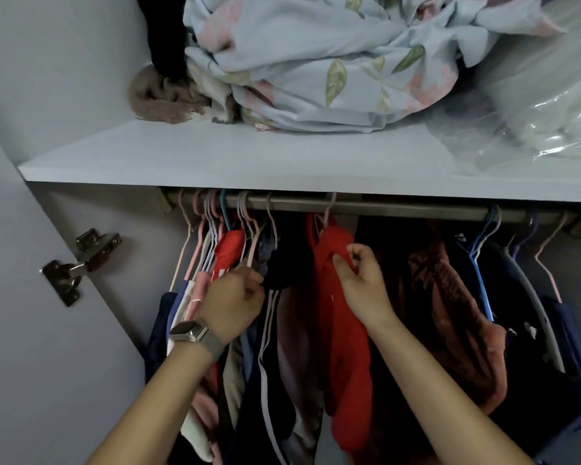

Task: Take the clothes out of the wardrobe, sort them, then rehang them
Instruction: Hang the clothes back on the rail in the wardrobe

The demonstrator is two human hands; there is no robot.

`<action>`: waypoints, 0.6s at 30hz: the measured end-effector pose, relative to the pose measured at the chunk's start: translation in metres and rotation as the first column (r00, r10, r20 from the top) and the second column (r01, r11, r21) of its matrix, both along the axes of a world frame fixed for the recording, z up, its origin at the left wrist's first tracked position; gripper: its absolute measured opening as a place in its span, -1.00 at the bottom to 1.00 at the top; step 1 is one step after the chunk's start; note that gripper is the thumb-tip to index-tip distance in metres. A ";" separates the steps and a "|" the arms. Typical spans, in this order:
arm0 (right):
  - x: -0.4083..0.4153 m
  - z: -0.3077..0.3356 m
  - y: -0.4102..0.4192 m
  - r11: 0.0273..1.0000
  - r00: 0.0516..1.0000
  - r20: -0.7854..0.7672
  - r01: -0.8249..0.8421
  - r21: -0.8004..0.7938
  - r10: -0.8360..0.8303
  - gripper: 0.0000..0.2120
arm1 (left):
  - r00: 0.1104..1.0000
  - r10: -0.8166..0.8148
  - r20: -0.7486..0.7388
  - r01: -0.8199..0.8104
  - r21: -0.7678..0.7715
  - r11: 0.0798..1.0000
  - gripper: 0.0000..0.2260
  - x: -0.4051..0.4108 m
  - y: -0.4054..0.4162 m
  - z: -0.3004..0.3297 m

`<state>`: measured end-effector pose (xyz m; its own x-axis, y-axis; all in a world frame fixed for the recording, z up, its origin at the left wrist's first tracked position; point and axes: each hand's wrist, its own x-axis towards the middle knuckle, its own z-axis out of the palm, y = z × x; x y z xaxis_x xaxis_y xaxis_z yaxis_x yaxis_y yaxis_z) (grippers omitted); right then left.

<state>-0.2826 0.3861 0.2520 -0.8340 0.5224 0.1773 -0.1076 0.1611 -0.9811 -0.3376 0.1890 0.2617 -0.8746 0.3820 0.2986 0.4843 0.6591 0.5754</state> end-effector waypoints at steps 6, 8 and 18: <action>-0.047 -0.012 -0.030 0.990 0.999 0.025 0.025 0.142 -0.029 -0.96 | 0.993 0.069 0.091 -0.069 0.002 0.998 -0.88 0.018 -0.043 -0.023; -0.055 -0.020 -0.041 0.968 0.997 0.067 0.008 0.250 -0.025 -0.89 | 0.988 0.082 0.132 -0.082 -0.006 0.997 -0.86 0.022 -0.051 -0.029; -0.085 -0.027 -0.046 0.906 0.916 0.397 -0.216 0.364 0.059 -0.79 | 0.978 0.112 0.174 -0.117 0.015 0.993 -0.84 0.027 -0.057 -0.035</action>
